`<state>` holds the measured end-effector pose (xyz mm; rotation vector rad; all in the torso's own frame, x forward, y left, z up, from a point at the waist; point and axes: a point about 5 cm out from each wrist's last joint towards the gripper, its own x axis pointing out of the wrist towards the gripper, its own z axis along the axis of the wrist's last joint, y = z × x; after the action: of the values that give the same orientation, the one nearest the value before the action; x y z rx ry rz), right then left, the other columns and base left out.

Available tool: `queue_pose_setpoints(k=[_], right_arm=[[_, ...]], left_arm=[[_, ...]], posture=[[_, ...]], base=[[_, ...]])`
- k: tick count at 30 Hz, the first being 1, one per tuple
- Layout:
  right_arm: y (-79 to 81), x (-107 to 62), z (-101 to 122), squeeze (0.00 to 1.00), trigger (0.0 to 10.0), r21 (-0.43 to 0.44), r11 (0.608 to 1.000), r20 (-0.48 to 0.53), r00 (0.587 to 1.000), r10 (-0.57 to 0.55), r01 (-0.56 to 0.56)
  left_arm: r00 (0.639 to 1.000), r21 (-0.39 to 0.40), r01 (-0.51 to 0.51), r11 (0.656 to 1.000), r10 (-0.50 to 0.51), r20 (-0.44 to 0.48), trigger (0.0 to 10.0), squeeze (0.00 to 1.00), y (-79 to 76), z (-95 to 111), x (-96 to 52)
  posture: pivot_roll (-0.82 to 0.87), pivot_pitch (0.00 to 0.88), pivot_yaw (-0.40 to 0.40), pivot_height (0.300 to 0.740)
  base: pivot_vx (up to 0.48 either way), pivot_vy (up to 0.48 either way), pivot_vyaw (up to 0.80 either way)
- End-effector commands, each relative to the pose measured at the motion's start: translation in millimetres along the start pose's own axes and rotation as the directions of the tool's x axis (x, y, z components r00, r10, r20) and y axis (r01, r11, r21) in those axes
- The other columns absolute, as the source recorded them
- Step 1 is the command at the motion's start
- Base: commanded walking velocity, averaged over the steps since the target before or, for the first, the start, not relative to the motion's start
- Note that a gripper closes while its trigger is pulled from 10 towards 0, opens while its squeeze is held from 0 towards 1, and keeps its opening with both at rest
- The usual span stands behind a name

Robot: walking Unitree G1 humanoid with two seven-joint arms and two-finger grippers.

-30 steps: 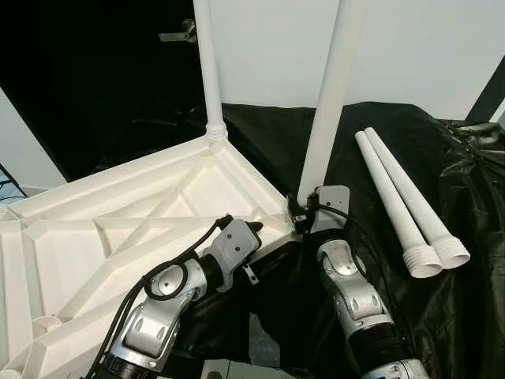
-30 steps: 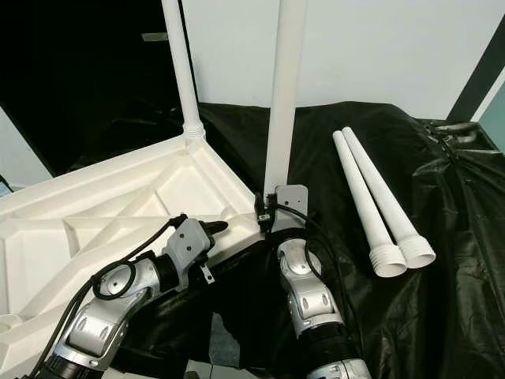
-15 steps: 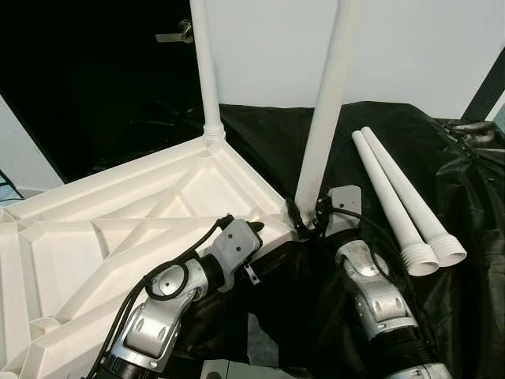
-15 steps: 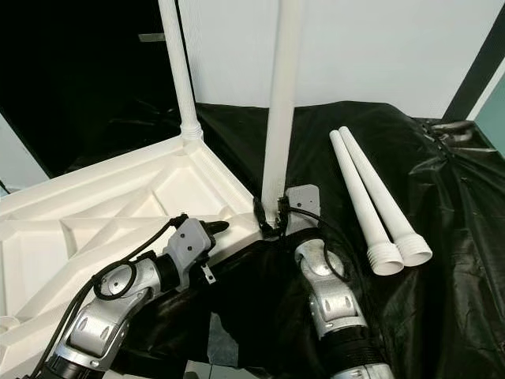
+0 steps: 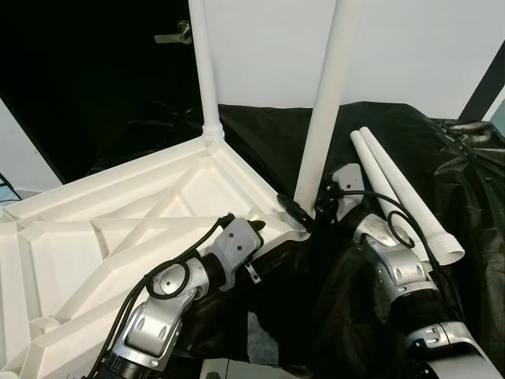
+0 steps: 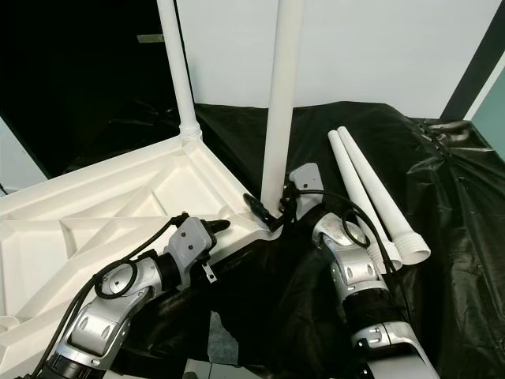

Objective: Building children table

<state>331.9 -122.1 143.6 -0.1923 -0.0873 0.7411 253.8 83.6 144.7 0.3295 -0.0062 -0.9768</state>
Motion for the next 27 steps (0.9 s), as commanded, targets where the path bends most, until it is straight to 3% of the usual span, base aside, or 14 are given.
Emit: queue_pose_setpoints(k=[1,2,3,14,15,22,23,24,27], right_arm=[[-1.6,0.1,-4.3,0.0,3.1,-0.021,0.999,-0.028,0.999,0.028,-0.028],[-1.6,0.6,-6.1,0.0,3.1,-0.024,0.999,-0.037,0.999,0.037,-0.038],[-1.9,0.5,-7.7,0.0,0.0,-0.022,0.999,-0.047,0.998,0.037,-0.038],[-7.0,-6.9,-17.9,0.0,0.0,-0.008,1.0,-0.08,0.997,-0.023,0.023],[-9.3,-8.2,-20.5,0.0,10.0,0.014,0.996,-0.086,0.992,-0.088,0.089],[-5.7,-7.4,-21.4,0.0,10.0,0.031,0.985,-0.083,0.982,-0.169,0.172],[-5.2,-6.7,-23.5,0.0,10.0,0.045,0.951,-0.111,0.948,-0.3,0.306],[-5.6,-6.9,-24.5,0.0,10.0,0.05,0.932,-0.125,0.928,-0.351,0.36],[-5.3,-7.2,-25.2,0.0,10.0,0.055,0.909,-0.136,0.905,-0.403,0.413]], left_arm=[[0.999,0.002,-0.038,0.999,0.038,-0.012,10.0,0.0,2.6,-0.9,1.0],[0.999,0.002,-0.042,0.999,0.042,-0.011,10.0,0.0,2.8,-0.5,0.9],[0.999,0.002,-0.045,0.999,0.045,-0.01,10.0,0.0,2.7,-0.2,0.7],[0.999,-0.004,-0.052,0.999,0.052,-0.014,10.0,0.0,1.0,-1.6,-0.7],[0.999,-0.005,-0.051,0.999,0.051,-0.013,10.0,0.0,1.2,-1.4,0.0],[0.999,-0.004,-0.047,0.999,0.047,-0.012,10.0,0.0,1.5,-0.9,0.1],[0.999,-0.005,-0.042,0.999,0.042,-0.013,10.0,0.0,0.8,-1.0,-0.1],[0.999,-0.005,-0.04,0.999,0.04,-0.014,10.0,0.0,0.5,-1.0,-0.2],[0.999,-0.005,-0.038,0.999,0.038,-0.014,10.0,0.0,0.1,-1.0,-0.5]], posture=[[0.1,0.0,-0.013,0.74],[0.1,0.0,-0.015,0.74],[0.1,0.0,-0.019,0.74],[0.09,0.0,-0.02,0.74],[0.09,0.0,-0.017,0.74],[0.09,0.0,-0.012,0.74],[0.09,0.0,-0.01,0.74],[0.09,0.0,-0.011,0.74],[0.09,0.0,-0.011,0.74]], base=[[0.0,0.0,0.0],[0.0,0.0,0.0],[0.0,0.0,0.0],[0.0,0.0,0.0],[0.0,0.0,0.0],[0.0,0.0,0.0],[0.0,0.0,0.0],[0.0,0.0,0.0],[0.0,0.0,0.0]])
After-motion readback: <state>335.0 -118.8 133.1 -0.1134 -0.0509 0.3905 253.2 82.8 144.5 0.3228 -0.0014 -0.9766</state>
